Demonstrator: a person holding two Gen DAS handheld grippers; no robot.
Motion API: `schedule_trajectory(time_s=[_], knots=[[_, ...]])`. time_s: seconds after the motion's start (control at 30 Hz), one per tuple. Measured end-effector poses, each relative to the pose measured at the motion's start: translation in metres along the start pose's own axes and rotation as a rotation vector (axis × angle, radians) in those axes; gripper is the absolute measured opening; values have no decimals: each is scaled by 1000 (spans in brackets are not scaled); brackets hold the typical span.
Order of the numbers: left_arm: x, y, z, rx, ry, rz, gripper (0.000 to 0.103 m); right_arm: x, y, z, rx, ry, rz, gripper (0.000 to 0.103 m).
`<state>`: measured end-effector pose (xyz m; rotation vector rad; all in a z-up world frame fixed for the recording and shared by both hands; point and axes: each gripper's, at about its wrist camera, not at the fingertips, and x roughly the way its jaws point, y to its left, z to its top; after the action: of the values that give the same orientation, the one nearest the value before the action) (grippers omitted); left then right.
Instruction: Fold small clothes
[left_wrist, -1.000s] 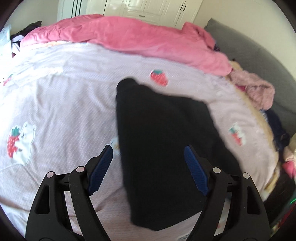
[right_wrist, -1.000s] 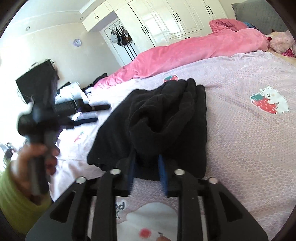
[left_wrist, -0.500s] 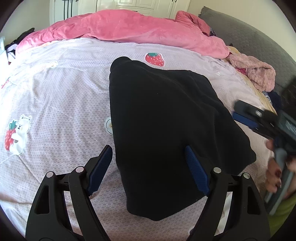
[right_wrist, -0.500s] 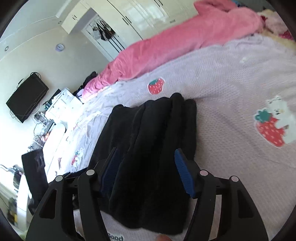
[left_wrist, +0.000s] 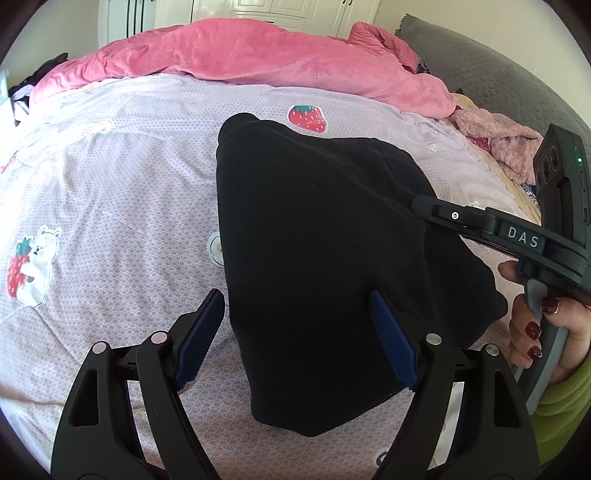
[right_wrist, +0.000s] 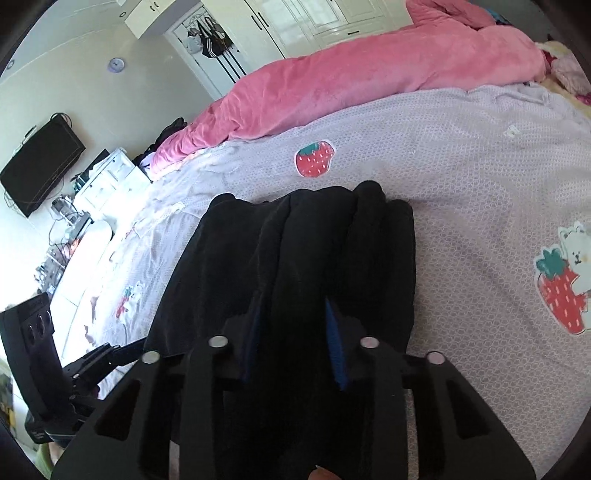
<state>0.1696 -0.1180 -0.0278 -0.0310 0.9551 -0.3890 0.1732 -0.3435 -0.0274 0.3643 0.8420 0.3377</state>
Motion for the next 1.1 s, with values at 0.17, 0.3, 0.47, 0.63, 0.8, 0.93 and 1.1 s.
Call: schedule_trajectory(time_s=[0.17,0.3,0.47,0.63,0.8,0.93,1.1], knots=[[-2,-1,0,-3,-1,-9,73,-12,9,0,-53,-64,-8,18],[-9,-4,-1,-2,-4,-38,73,-32,18,2,-103,-114,-18,17],[-9,-13,-5,25,5,-45,73,-26,11,-6,-148,-75,-152,18],[0,-10,-9,0,37,-51,73,-5,1,-20,-143,-45,-225,35],[1,-7,-12,-6,39,-52,73,-32,6,-22,-139,-123,-197,42],[-2,-6,-15,2,36,-51,73,-57,12,-31,-142,-144,-126,42],[-8,-3,-21,5,32,-41,73,-48,2,-49,-145,-63,-187,43]])
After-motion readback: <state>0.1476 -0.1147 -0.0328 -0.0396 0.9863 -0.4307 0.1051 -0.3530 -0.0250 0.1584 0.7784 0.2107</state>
